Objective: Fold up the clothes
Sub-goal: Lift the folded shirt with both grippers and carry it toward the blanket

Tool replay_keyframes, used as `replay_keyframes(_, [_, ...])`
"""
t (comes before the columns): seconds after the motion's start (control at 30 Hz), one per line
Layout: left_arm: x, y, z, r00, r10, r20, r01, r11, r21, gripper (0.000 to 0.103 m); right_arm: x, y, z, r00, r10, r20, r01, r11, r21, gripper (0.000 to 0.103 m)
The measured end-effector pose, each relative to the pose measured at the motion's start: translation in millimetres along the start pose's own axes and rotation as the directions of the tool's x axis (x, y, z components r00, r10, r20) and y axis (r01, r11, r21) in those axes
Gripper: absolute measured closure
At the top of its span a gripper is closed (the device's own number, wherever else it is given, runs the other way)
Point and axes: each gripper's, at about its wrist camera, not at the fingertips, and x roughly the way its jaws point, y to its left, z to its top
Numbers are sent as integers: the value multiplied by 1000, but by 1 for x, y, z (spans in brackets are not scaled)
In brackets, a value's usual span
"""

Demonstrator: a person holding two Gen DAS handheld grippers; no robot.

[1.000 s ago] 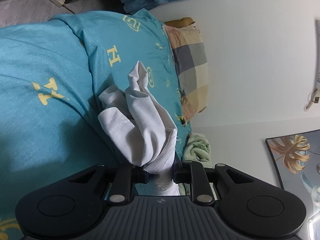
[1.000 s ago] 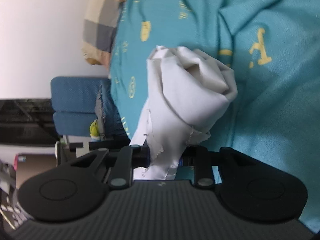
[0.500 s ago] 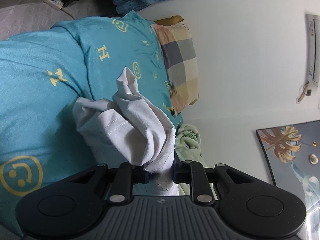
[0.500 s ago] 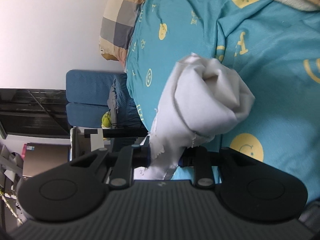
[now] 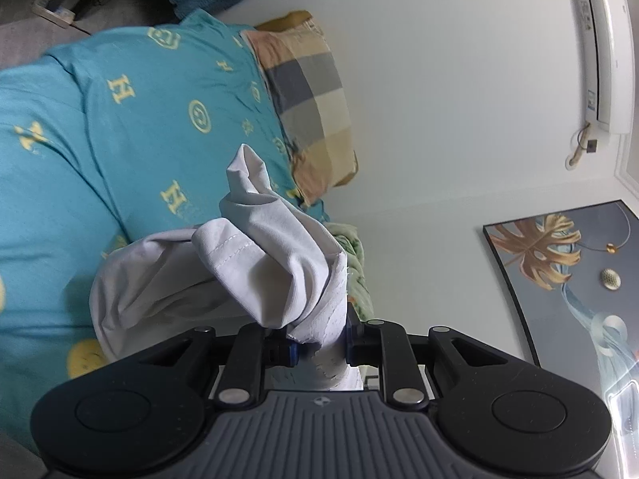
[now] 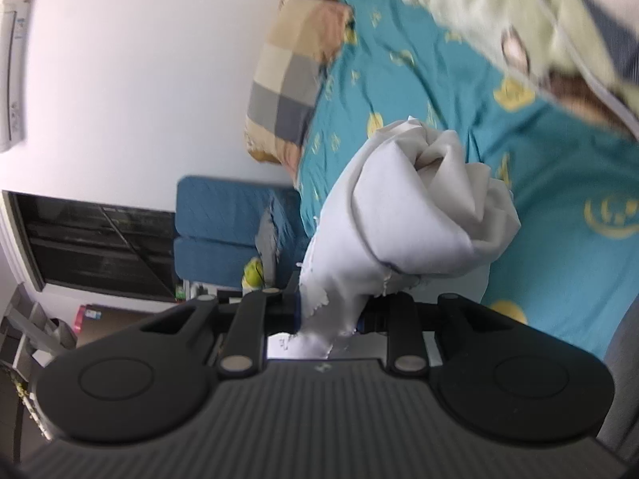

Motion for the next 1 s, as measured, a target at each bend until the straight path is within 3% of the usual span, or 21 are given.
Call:
replay_keyframes(0.2, [78, -59, -29, 996, -48, -76, 51, 998, 37, 82, -39, 15, 73, 996, 22, 90, -20, 1000, -24, 77])
replay_keyframes(0.37, [161, -114, -65, 982, -95, -162, 107, 992, 67, 82, -80, 27, 147, 980, 43, 196, -35, 998, -46, 77])
replay_keyframes(0.53, [253, -167, -111, 954, -166, -248, 196, 975, 102, 82, -129, 42, 219, 947, 46, 318, -12, 994, -108, 77])
replay_keyframes(0.63, [306, -187, -145, 925, -219, -311, 265, 958, 114, 82, -159, 44, 255, 921, 51, 385, 9, 988, -151, 77])
replay_keyframes(0.73, [346, -189, -182, 897, -233, -375, 309, 938, 156, 82, -184, 34, 280, 892, 51, 449, 45, 979, -201, 77])
replay_keyframes(0.83, [368, -162, -213, 871, -214, -443, 322, 929, 183, 81, -202, 4, 287, 874, 39, 484, 85, 969, -231, 77])
replay_keyframes(1.0, [378, -98, -254, 827, -56, -559, 214, 951, 221, 81, -213, -62, 271, 892, -108, 439, 216, 955, -204, 77])
